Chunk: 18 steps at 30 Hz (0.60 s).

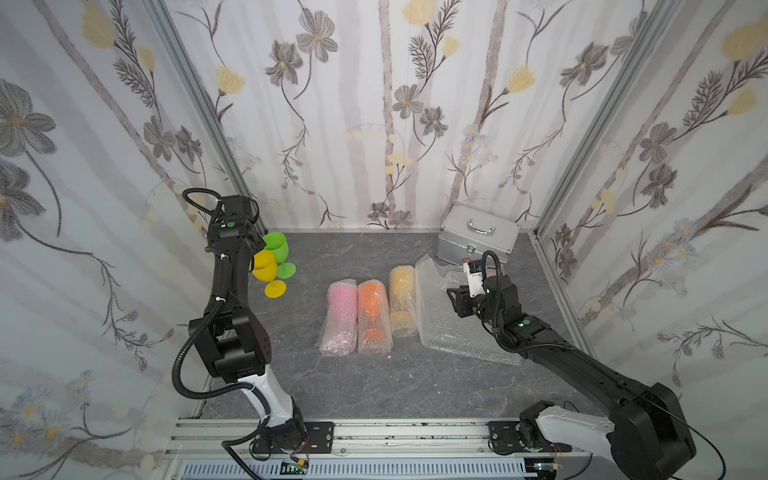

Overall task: Unpack wine glasses from bubble wrap
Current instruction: Place the wine glass at the center of the board, then unwrap the bubble wrap at the center of the board.

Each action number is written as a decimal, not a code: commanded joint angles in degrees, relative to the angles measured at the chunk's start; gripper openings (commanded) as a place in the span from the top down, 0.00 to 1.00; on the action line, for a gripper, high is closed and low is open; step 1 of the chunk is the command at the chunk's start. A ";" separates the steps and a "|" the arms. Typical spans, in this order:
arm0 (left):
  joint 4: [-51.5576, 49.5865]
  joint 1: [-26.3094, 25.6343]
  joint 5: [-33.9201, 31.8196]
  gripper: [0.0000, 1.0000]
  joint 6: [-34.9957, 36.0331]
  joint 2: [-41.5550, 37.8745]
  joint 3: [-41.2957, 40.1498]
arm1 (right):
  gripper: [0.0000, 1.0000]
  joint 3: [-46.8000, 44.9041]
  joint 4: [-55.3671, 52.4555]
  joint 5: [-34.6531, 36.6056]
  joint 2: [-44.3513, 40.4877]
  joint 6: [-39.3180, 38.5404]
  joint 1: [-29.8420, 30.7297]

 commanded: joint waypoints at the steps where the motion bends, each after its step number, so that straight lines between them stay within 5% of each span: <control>1: -1.19 -2.50 1.57 0.53 0.48 -3.19 -1.16 | 0.51 1.23 1.17 -4.87 0.77 3.50 -0.03; 18: 13.61 -23.99 16.36 0.53 -12.26 -20.35 -30.49 | 0.49 12.37 0.88 -18.04 14.30 14.38 6.08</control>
